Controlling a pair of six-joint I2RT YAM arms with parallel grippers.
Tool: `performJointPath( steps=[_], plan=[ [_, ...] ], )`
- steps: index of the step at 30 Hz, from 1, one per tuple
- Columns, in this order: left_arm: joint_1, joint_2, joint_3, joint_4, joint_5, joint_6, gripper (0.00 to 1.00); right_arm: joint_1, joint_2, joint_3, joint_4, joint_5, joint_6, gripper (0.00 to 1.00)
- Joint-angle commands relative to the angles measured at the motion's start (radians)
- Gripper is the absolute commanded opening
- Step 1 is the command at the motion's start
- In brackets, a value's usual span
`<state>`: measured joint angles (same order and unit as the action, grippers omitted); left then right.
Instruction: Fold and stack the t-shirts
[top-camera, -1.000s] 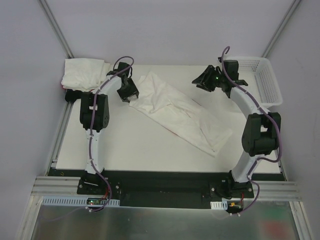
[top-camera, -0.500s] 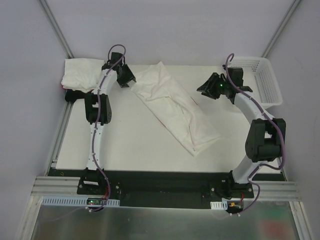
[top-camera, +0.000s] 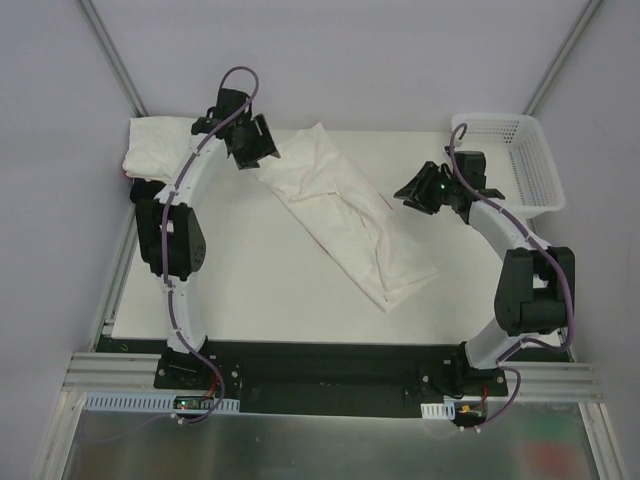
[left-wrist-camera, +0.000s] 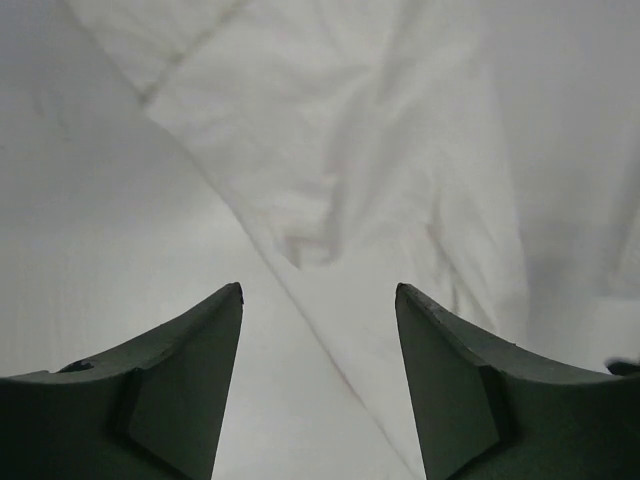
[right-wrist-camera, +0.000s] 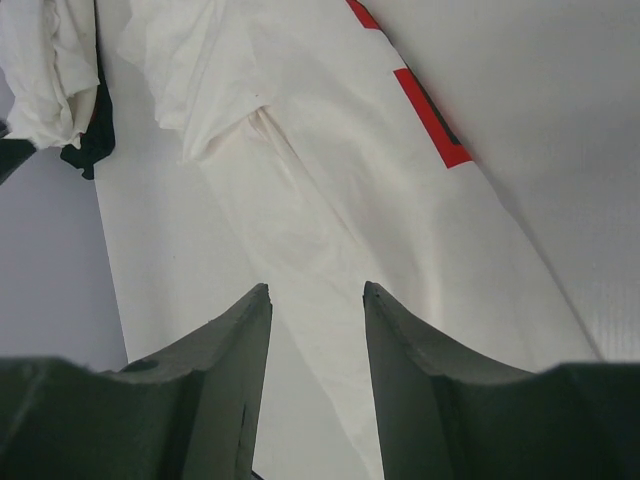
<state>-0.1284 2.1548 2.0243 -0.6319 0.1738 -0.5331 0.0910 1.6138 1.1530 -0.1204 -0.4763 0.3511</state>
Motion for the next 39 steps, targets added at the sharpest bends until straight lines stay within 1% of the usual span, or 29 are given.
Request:
performJointPath(
  steps=[1,2,4,7,8,12,16,17,18,21,27,30,34,39],
  plan=[
    [-0.161,-0.261,-0.128,0.008,0.076,0.033,0.61,-0.002,0.038,0.002,0.097,-0.024,0.037,0.45],
    [-0.186,-0.275,-0.188,0.014,0.088,0.028,0.61,0.003,0.047,0.007,0.109,-0.034,0.045,0.45],
    [-0.239,-0.291,-0.228,0.020,0.098,0.045,0.61,0.003,0.069,0.020,0.142,-0.050,0.058,0.45],
    [-0.266,-0.268,-0.306,0.066,0.211,0.056,0.59,0.006,0.087,0.034,0.153,-0.056,0.072,0.45],
    [-0.280,-0.257,-0.335,0.104,0.270,0.053,0.58,0.006,0.087,0.037,0.154,-0.056,0.071,0.45],
    [-0.326,-0.182,-0.352,0.173,0.360,0.103,0.57,0.004,0.090,0.036,0.156,-0.053,0.069,0.45],
    [-0.381,-0.060,-0.297,0.184,0.409,0.180,0.57,-0.005,0.087,0.039,0.153,-0.058,0.074,0.45],
    [-0.389,-0.041,-0.288,0.181,0.411,0.186,0.57,-0.010,0.089,0.042,0.153,-0.061,0.075,0.45],
    [-0.402,-0.023,-0.276,0.182,0.441,0.189,0.57,-0.010,0.087,0.045,0.153,-0.061,0.075,0.45],
    [-0.424,0.043,-0.231,0.182,0.455,0.197,0.56,-0.014,0.087,0.050,0.145,-0.061,0.075,0.45],
    [-0.439,0.100,-0.194,0.182,0.478,0.193,0.56,-0.017,0.080,0.054,0.140,-0.054,0.083,0.45],
    [-0.445,0.117,-0.211,0.182,0.477,0.191,0.56,-0.022,0.071,0.059,0.140,-0.053,0.091,0.45],
    [-0.445,0.111,-0.280,0.182,0.449,0.193,0.56,-0.028,0.055,0.070,0.136,-0.054,0.092,0.45],
    [-0.445,0.114,-0.331,0.182,0.437,0.193,0.56,-0.036,0.026,0.082,0.136,-0.061,0.100,0.45]
  ],
)
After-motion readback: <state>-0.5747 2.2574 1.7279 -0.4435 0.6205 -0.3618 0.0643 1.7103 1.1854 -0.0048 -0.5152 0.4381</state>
